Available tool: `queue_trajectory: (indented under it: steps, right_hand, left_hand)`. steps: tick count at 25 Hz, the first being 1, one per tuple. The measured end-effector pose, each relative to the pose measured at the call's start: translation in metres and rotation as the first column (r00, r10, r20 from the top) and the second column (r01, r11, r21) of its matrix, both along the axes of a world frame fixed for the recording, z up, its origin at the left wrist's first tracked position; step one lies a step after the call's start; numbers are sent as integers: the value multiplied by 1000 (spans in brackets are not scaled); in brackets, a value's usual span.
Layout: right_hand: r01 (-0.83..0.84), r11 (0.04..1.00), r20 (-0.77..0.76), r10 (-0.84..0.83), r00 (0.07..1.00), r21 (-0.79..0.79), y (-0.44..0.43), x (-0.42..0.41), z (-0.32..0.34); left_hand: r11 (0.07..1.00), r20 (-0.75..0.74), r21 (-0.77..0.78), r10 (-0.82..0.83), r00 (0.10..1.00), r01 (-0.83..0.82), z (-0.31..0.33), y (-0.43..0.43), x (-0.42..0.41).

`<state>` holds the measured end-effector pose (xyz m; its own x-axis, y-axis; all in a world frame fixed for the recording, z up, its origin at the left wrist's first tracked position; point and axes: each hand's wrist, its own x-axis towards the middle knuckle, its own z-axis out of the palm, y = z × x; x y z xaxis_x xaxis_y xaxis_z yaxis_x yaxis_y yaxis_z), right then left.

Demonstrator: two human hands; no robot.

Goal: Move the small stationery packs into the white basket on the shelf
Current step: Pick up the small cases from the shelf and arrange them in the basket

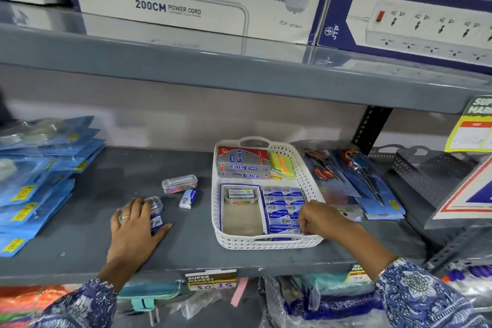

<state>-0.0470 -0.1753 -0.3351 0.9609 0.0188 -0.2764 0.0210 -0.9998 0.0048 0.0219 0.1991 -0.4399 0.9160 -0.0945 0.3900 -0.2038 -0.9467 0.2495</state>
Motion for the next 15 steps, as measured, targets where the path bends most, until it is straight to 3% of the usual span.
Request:
queue_trajectory:
  steps: [3, 7, 10, 15]
  right_hand:
    - [31, 999, 110, -35, 993, 33, 30, 9, 22]
    - [-141, 959, 356, 47, 933, 244, 111, 44, 45]
    - [-272, 922, 299, 186, 936, 277, 170, 82, 35]
    - [-409, 911, 77, 405, 911, 46, 221, 122, -5]
  left_hand:
    - [1000, -10, -17, 4, 1000, -4, 2, 0, -2]
    - [1000, -53, -23, 6, 999, -7, 7, 1, -5]
    - [1000, -90, -15, 15, 996, -16, 9, 0, -5]
    - [1000, -110, -22, 16, 994, -18, 11, 0, -7]
